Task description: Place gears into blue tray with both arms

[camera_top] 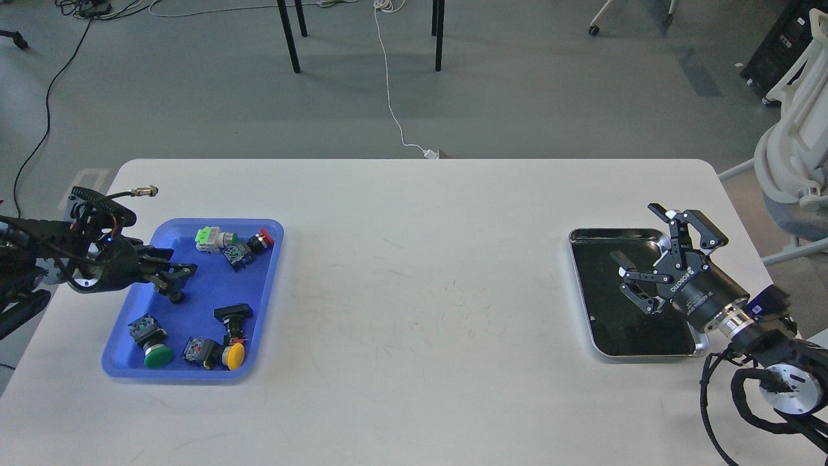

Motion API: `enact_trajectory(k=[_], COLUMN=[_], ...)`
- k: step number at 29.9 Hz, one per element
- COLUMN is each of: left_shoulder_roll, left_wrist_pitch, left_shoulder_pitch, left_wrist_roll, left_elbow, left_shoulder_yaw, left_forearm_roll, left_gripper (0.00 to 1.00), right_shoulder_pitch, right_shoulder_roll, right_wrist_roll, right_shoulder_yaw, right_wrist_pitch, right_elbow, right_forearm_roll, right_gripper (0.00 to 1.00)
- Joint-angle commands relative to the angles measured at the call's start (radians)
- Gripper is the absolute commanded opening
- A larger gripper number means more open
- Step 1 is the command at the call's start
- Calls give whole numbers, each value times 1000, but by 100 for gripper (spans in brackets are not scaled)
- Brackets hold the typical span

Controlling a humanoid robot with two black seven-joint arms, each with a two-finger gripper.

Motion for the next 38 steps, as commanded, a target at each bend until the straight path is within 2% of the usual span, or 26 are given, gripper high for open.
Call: enact_trajectory(k=[1,5,10,12,15,17,21,28,33,38], left_shoulder_roll=[11,11,3,-1,-50,-106,-251,-440,-517,-525], left_wrist_pitch=[2,0,3,2,9,46,92,86,83,83], left_shoulder_pitch=[-21,-87,-76,-49,28,104,285,505,553,556], left_wrist_roll=[0,0,0,0,0,0,13,110,180,182], left_elbow=[-4,-47,-272,-380,-480,-494,-491,-458,-451,-451], left_shoulder_yaw=[-17,-133,-317,-347,-374,-455,-650,-880,-960,-960], left_forearm_roll=[-24,-163,-564,-780,-1055,-1146,-1156,-1153,-1151,-1150], left_gripper=[85,86,90,99,99,99,99,99,99,99], right_shoulder_pitch=[6,14,34,40,51,55,54,52,52,51], right_shoulder_roll=[-5,-8,-9,-8,-2,3,4,29,35,35], right_wrist_roll=[0,0,0,0,0,0,0,0,0,0], right_shoulder_yaw=[5,11,14,14,14,15,15,18,18,17], right_wrist_pitch=[0,0,0,0,0,-1,-10,-90,-96,-87], right_elbow=[0,-1,-3,-3,-4,-4,-4,-15,-9,5], right_forearm_roll=[0,0,0,0,2,5,12,14,12,14], right_gripper=[97,97,97,97,97,98,99,99,99,99])
